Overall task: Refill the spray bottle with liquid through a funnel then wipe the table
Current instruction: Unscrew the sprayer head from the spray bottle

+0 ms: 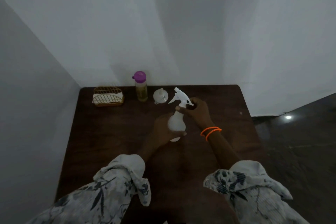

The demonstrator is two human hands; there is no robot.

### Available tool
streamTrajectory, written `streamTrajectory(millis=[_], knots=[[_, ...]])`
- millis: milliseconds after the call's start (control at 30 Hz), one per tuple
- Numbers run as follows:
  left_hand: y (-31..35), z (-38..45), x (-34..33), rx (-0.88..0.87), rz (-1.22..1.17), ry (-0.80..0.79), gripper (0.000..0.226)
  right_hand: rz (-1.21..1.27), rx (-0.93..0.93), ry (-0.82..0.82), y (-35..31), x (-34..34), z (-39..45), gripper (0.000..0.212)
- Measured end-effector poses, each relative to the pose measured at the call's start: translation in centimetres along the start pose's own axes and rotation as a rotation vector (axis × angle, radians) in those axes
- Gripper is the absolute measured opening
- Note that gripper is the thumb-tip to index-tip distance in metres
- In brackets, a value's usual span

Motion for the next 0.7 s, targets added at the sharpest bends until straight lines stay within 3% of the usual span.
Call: streamTrajectory(millis=[233, 500, 600, 700], knots=[[-0.6, -5.0, 1.2, 0.081, -0.009, -0.045, 0.085, 0.073, -0.021, -0.135, -0.9, -2.2, -3.8, 0.029], [-1.0, -8.3, 1.4, 0.073, -0.079, -0.095, 0.083, 0.138, -0.085, -0.447, -3.2, -3.6, -7.0, 0.027], [-0.1, -8.7, 2.0, 0.054, -0.096, -0.064, 0.081, 0.223, -0.134, -0.438, -3.7, -3.4, -8.0, 0.032], [1.0, -8.7, 2.4, 0.021, -0.104, -0.060, 0.081, 0.218, -0.085, -0.327, -4.3, -2.8, -8.2, 0.035]])
Point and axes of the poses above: each hand's wrist, its own z-axis towards the middle knuckle, its own x-axis out of the back of the hand, y = z × x, the point moved 10 cm from there along z, towards the middle knuckle, and after that the axes turned 15 degrees about z, right-handed, at the moved point
